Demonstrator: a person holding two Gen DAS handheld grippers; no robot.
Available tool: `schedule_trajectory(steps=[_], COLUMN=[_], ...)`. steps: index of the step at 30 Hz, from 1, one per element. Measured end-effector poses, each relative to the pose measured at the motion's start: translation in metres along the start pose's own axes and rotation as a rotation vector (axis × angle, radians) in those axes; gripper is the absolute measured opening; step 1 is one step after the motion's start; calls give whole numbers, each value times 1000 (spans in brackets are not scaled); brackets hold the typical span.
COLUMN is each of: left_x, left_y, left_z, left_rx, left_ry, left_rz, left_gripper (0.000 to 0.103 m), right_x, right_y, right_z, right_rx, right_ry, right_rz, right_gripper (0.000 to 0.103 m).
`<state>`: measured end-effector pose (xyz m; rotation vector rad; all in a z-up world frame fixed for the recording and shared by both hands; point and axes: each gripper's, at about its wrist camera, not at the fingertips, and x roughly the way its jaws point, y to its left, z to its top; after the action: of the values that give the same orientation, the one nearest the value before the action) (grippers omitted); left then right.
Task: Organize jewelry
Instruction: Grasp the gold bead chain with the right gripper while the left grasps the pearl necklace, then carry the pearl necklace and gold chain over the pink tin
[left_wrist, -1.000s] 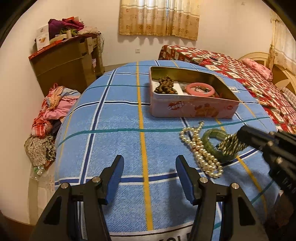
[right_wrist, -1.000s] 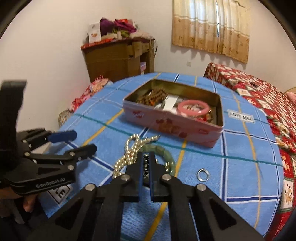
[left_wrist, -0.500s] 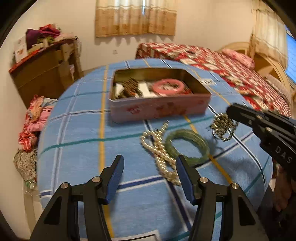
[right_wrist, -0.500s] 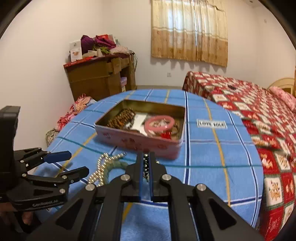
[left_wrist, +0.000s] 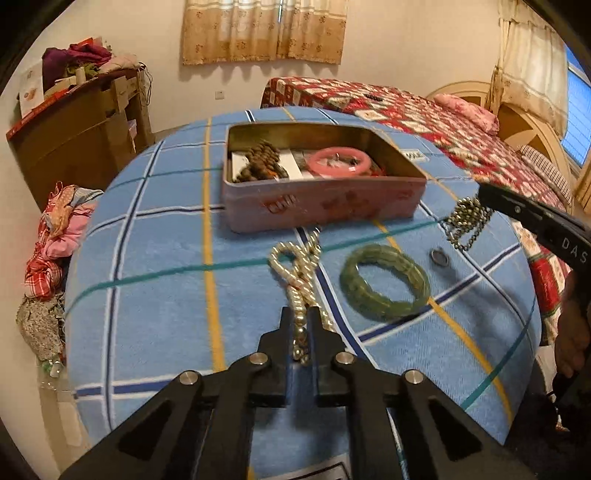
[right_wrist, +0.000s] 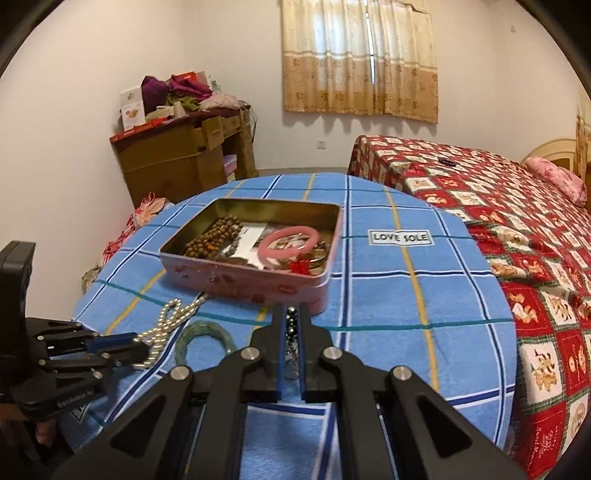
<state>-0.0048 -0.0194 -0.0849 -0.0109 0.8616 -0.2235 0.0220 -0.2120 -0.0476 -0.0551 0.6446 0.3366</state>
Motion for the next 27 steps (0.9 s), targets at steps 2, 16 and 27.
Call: schedule_trajectory(steps=[2, 16, 27], left_x=[-5, -32, -49], left_y=[2, 3, 8], left_z=[5, 24, 42], left_rx=[3, 9, 3], left_ry=[-17, -89, -156], left_rz=[5, -21, -12], left_gripper=[5, 5, 5], right_x=[-3, -11, -11], right_y=[-4, -5, -3], right_z=[2, 9, 17], right_rx=[8, 13, 8], right_ry=[-8, -28, -40], right_rz=[-6, 12, 26], right_gripper=[7, 7, 7])
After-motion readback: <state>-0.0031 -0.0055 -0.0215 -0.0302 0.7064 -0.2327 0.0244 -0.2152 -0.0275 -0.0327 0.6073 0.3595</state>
